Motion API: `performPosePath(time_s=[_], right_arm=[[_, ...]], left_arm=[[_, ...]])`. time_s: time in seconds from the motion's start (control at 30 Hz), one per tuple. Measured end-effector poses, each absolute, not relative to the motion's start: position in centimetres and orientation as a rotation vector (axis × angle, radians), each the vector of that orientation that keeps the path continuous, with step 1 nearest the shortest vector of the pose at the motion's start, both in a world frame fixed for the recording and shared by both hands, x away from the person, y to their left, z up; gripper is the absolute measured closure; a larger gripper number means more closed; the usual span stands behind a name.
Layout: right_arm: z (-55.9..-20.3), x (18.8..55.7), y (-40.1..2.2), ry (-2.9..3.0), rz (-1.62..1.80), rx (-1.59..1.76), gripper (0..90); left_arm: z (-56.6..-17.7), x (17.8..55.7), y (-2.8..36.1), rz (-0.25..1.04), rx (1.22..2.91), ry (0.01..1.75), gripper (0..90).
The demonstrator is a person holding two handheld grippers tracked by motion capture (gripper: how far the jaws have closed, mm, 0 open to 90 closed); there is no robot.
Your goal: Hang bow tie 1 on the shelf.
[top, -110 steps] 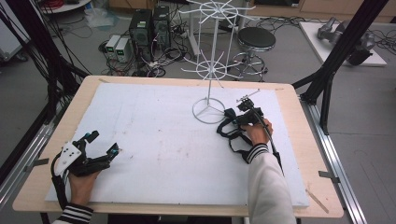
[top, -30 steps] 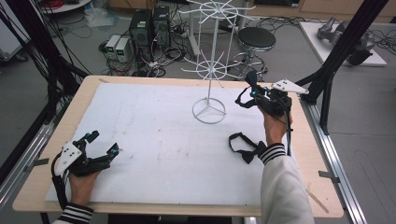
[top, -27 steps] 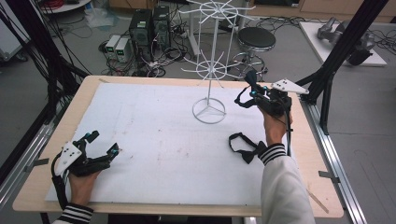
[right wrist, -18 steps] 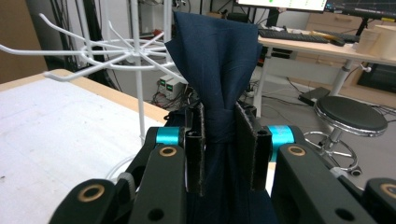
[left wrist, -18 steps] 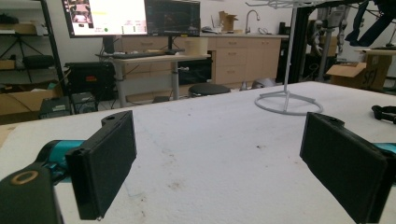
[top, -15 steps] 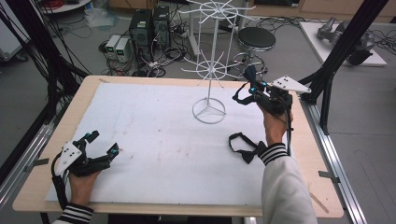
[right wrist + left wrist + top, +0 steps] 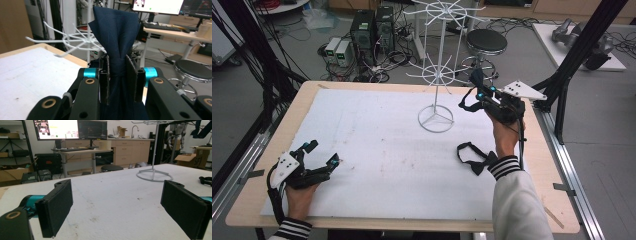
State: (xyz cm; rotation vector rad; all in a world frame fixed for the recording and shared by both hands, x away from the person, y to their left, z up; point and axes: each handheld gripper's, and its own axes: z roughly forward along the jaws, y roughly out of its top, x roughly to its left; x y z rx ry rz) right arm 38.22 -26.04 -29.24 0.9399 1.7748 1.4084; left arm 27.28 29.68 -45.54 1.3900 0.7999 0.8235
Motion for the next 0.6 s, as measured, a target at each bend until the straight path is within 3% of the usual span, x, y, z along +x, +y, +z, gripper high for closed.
performPosePath(time_s=[0.6], right_arm=[[-27.9,36.3,-24.4,1.803,1.474,0.819,74.7]], left_arm=[[-45.5,27.3,29.6,0.826,1.394,0.800,11.2]])
